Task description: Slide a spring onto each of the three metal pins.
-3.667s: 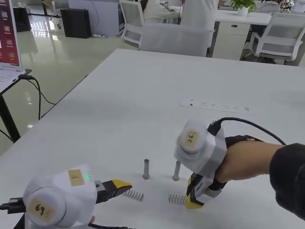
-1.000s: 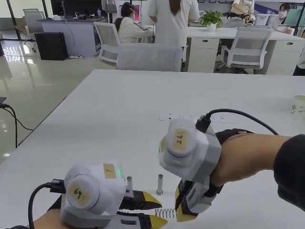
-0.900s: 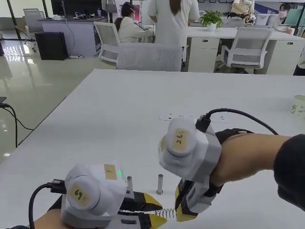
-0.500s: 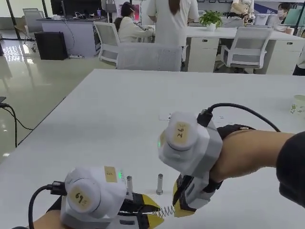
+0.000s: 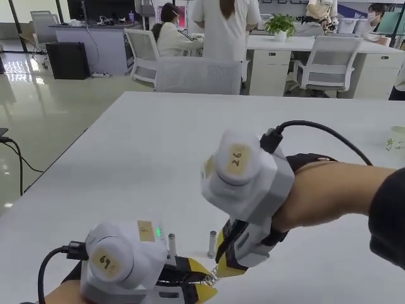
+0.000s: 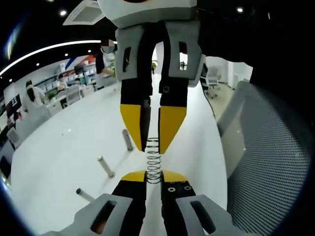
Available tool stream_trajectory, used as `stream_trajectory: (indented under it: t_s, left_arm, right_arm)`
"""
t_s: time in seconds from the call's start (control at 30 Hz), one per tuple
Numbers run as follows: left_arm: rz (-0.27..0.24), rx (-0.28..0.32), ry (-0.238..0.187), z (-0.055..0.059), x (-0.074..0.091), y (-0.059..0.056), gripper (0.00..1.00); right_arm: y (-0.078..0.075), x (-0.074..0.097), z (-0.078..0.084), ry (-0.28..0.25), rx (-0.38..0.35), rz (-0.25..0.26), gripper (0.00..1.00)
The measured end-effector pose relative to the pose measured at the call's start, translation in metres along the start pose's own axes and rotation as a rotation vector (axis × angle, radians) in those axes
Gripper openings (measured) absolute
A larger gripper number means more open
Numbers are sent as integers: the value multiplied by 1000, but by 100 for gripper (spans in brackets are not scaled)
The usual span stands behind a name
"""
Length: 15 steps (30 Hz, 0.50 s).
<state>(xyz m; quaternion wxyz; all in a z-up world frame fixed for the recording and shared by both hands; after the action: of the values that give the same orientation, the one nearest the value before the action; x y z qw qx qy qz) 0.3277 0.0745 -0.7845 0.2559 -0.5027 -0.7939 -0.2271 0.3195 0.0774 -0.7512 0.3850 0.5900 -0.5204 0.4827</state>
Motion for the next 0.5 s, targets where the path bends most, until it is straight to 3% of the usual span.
stream_trajectory:
  t_s: [0.3,0.4,0.5]
  left_arm:
    - [0,11,-7,1,0,0,2]
    - [0,14,2,4,0,0,2]
    - [-1,18,1,5,0,0,2]
  right_arm:
    - [-1,-2,4,-14,5,-6,7]
    - [-2,-5,7,-25,-13,-17,15]
    - [-1,-7,12,-28,-24,-25,15]
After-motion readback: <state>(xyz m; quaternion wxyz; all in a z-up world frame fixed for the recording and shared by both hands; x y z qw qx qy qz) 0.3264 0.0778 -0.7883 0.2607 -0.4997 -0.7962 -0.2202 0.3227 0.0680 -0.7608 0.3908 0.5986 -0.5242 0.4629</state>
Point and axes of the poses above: the centre of the closed fingertips' face, and the gripper's own axes: x roughly backward along the fingers, y roughly to its left, z roughly out of its underside, the point moved 1 cm from there along x, roughly backward along the fingers, and after that the axes turned 10 degrees about y, right-handed, at the moved point
